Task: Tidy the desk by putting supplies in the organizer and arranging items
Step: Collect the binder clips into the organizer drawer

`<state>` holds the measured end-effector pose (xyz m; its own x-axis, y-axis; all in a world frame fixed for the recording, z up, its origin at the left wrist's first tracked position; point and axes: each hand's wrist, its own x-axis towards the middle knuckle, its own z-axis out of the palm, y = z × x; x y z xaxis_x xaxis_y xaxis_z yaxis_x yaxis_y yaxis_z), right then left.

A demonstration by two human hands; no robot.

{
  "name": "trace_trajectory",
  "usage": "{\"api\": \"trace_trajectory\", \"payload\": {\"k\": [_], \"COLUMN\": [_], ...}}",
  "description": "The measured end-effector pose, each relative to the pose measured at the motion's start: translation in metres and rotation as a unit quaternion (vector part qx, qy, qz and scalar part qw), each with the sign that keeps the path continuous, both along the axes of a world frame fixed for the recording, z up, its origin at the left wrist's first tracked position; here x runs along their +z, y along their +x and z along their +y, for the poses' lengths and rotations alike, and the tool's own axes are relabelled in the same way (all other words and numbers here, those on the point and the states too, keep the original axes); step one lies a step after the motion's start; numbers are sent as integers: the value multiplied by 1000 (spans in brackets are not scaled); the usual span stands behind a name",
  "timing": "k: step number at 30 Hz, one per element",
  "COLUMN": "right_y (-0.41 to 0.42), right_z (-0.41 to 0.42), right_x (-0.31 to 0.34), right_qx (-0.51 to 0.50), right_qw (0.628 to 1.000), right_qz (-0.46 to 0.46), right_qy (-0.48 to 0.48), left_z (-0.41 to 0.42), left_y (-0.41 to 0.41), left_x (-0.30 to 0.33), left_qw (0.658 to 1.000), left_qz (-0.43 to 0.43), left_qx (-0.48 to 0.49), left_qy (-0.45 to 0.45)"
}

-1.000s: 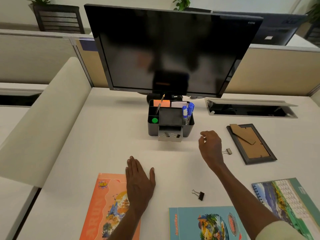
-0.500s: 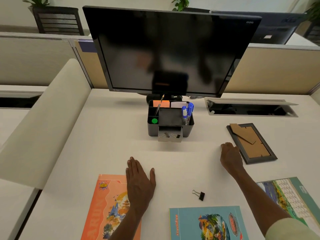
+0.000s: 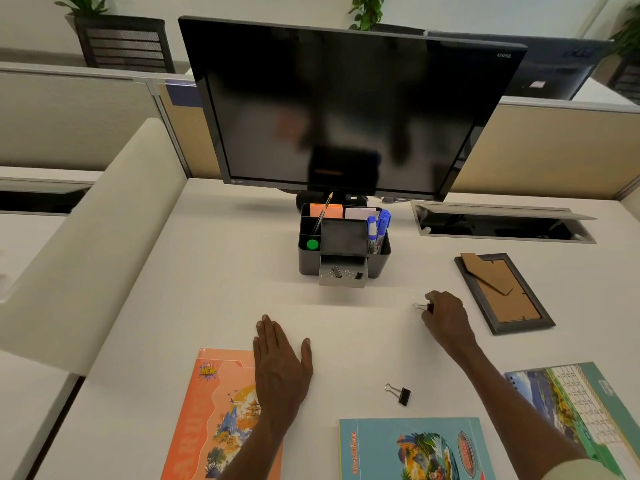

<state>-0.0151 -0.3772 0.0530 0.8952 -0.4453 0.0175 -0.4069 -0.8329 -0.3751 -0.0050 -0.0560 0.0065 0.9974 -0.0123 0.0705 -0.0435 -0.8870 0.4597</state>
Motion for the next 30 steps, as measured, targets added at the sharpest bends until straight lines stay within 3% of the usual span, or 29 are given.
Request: {"api": "trace_trajectory", "payload": {"k": [3,8,13,22,30], "right_y": [11,33,62,102,90], "right_z": [31,76,104,112,108], "right_x": [35,76,94,85,82], "right_qx": [-28,5,86,119,97], "right_qw": [996,989,990,993,989], "right_qz": [-61,-134,-94,-23,-104], "right_qy": [62,70,58,0,25], "left_z": [0,0,0,-1,0], "left_y": [0,0,-1,0,0], "left_x": [-1,-1,0,0,-2], "left_qw": [1000,1000,1000,1000,1000], "left_qz": [1,-1,-1,1,-5], "left_qx": [1,1,4,6,3], "left_qy": [-2,-4,-2,-4,5]}}
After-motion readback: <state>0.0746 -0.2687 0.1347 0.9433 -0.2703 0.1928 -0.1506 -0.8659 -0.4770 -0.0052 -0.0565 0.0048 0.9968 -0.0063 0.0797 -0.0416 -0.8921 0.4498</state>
